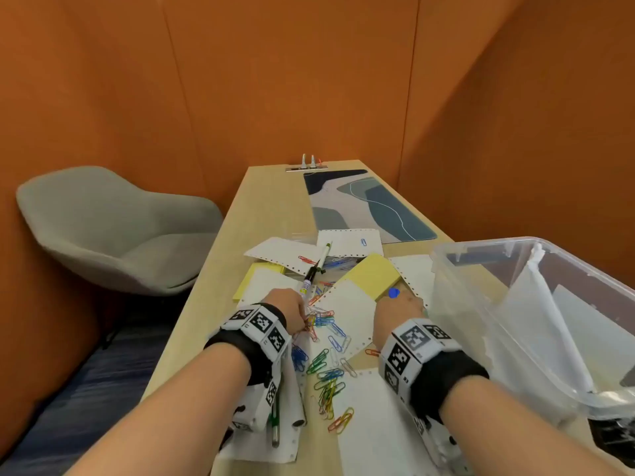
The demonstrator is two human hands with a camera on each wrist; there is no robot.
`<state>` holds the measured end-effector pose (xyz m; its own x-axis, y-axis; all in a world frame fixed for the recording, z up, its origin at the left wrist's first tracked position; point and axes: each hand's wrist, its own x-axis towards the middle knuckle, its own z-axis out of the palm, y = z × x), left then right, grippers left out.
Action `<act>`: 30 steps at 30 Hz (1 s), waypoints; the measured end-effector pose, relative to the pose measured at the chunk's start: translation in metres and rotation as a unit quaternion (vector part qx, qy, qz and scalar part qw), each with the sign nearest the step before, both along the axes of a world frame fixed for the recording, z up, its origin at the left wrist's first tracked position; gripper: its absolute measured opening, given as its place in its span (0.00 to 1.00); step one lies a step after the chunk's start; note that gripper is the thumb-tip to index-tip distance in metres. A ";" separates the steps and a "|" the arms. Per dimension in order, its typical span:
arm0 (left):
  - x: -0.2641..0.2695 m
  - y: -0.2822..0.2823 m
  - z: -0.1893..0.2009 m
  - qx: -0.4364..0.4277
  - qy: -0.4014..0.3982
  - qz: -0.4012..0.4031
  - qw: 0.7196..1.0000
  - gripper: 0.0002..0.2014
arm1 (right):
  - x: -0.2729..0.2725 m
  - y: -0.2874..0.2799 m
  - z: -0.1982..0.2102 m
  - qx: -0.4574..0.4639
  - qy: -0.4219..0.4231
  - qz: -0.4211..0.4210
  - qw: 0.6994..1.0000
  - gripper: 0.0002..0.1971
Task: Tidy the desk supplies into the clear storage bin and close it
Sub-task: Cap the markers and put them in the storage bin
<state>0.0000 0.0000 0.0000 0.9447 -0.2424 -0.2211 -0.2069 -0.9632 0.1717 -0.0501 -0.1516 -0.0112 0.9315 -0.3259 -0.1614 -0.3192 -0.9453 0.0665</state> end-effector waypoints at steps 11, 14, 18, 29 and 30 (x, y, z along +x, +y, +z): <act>-0.019 0.009 0.033 -0.382 0.126 0.121 0.908 0.12 | 0.001 -0.015 0.004 0.104 -0.033 -0.086 0.990 0.20; -0.038 0.009 0.047 -0.412 0.183 0.064 0.890 0.05 | -0.001 -0.017 0.022 0.215 -0.122 -0.139 0.959 0.16; -0.055 -0.001 0.053 -0.413 0.205 0.002 0.888 0.03 | -0.007 0.004 0.048 0.479 -0.187 -0.087 0.853 0.14; -0.086 0.005 0.039 0.075 0.054 0.030 0.995 0.13 | -0.032 0.016 0.057 0.648 -0.191 -0.101 0.730 0.08; -0.090 0.004 0.032 0.116 0.060 0.015 0.991 0.11 | -0.037 0.015 0.057 0.663 -0.186 -0.103 0.718 0.04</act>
